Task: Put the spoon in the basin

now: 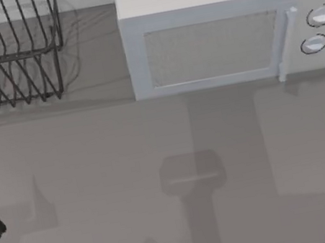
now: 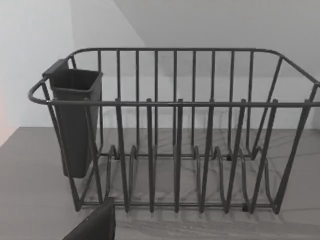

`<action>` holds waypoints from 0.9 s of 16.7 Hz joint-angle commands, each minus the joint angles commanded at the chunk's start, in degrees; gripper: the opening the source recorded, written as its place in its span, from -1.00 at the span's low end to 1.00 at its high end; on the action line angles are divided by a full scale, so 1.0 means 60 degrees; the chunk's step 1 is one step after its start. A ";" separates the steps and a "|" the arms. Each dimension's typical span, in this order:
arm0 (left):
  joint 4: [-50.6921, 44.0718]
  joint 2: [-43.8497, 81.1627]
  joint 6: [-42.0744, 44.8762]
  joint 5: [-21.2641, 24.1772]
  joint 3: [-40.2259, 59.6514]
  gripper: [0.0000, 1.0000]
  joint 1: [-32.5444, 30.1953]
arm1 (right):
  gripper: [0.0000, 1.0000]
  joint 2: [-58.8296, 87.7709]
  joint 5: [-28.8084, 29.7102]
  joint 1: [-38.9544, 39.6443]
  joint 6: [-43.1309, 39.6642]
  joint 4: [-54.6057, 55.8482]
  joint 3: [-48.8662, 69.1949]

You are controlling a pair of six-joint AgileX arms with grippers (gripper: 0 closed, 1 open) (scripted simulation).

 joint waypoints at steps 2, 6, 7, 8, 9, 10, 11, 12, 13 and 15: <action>0.0000 0.0000 0.0000 0.0000 0.0000 1.00 0.0000 | -1.00 -0.0263 -0.0009 0.0026 -0.0003 0.0643 -0.1099; 0.0000 0.0000 0.0000 0.0000 0.0000 1.00 0.0000 | -1.00 -0.0714 -0.0019 0.0055 -0.0012 0.1803 -0.2777; 0.0000 0.0000 0.0000 0.0000 0.0000 1.00 0.0000 | -1.00 -0.0773 -0.0018 0.0064 -0.0023 0.1959 -0.2948; 0.0000 0.0000 0.0000 0.0000 0.0000 1.00 0.0000 | -1.00 -0.0796 -0.0018 0.0069 -0.0030 0.2023 -0.3017; 0.0000 0.0000 0.0000 0.0000 0.0000 1.00 0.0000 | -1.00 -0.0796 -0.0018 0.0069 -0.0030 0.2023 -0.3017; 0.0000 0.0000 0.0000 0.0000 0.0000 1.00 0.0000 | -1.00 -0.0796 -0.0018 0.0069 -0.0030 0.2023 -0.3017; 0.0000 0.0000 0.0000 0.0000 0.0000 1.00 0.0000 | -1.00 -0.0796 -0.0018 0.0069 -0.0030 0.2023 -0.3017; 0.0000 0.0000 0.0000 0.0000 0.0000 1.00 0.0000 | -0.85 -0.0796 -0.0018 0.0069 -0.0030 0.2023 -0.3017; 0.0000 0.0000 0.0000 0.0000 0.0000 1.00 0.0000 | -0.70 -0.0796 -0.0018 0.0069 -0.0030 0.2023 -0.3017; 0.0000 0.0000 0.0000 0.0000 0.0000 1.00 0.0000 | -0.40 -0.0796 -0.0018 0.0069 -0.0030 0.2023 -0.3017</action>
